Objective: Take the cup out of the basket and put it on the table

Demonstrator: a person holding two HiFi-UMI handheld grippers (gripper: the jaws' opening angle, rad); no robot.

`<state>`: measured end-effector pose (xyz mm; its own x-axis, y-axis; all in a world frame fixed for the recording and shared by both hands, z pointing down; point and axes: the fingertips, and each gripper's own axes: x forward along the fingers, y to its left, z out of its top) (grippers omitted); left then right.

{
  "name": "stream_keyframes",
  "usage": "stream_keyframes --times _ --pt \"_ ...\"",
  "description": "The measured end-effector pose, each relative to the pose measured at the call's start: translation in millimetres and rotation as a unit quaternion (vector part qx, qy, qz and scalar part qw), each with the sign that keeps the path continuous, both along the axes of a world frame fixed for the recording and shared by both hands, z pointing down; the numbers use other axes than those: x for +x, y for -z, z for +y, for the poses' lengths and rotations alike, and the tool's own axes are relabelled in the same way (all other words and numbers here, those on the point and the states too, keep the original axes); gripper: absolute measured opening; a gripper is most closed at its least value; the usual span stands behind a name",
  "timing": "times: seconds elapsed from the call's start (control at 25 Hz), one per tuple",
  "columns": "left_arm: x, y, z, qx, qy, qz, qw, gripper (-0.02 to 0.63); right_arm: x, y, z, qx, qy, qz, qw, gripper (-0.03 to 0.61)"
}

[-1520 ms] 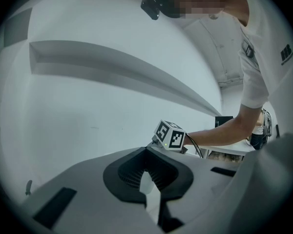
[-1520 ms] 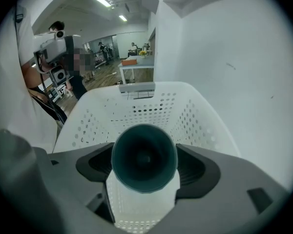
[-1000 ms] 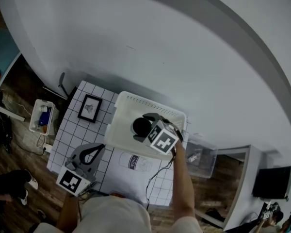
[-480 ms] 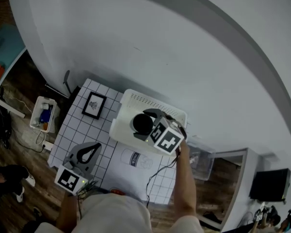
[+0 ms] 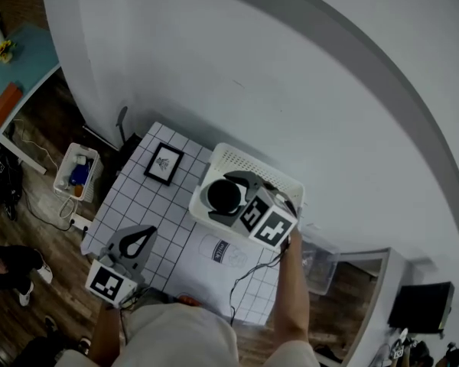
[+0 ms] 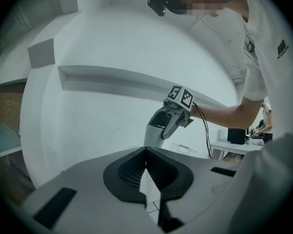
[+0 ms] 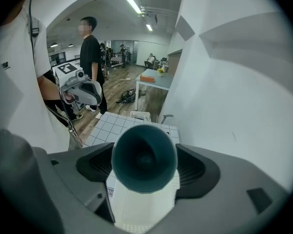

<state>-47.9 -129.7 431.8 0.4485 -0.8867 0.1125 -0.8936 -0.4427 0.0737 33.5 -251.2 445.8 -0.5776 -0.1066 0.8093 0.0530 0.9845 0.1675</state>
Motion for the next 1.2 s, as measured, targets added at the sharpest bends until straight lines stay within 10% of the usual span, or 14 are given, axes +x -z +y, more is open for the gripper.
stream_keyframes --times 1.2 --pt "-113.0 -50.0 74.0 -0.013 0.145 0.043 0.9885 0.002 -175.6 -64.3 108.2 -0.033 0.138 -0.017 0.99 0.387"
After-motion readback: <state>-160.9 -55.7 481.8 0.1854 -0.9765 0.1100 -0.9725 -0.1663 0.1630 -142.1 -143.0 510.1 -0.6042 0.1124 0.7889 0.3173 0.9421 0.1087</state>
